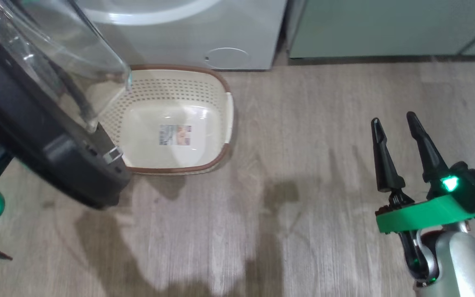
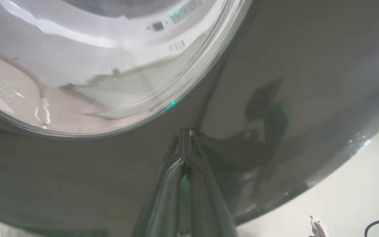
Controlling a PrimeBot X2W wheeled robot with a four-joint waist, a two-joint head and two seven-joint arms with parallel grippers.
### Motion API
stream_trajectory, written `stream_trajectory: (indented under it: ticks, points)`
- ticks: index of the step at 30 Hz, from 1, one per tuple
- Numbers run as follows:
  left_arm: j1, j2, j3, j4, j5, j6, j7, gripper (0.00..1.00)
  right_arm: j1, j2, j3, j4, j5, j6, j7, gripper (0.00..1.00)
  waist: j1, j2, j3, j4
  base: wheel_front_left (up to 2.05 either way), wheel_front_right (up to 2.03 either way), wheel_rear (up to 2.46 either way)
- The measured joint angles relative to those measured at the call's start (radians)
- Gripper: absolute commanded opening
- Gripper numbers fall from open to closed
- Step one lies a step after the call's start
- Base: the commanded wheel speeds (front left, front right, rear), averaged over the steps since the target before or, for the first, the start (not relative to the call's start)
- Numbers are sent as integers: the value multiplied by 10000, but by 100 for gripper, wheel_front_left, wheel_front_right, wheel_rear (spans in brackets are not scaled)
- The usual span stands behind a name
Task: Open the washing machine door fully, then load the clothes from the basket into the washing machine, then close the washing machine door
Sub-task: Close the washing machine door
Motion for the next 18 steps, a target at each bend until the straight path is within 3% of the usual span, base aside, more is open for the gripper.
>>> stream_trajectory:
  ticks: [18]
  points:
    - [-2172,890,-966,-261,604,963,263,0,-341,2,384,451,546,0,-587,100,0,0,835,-1826,0,0,0]
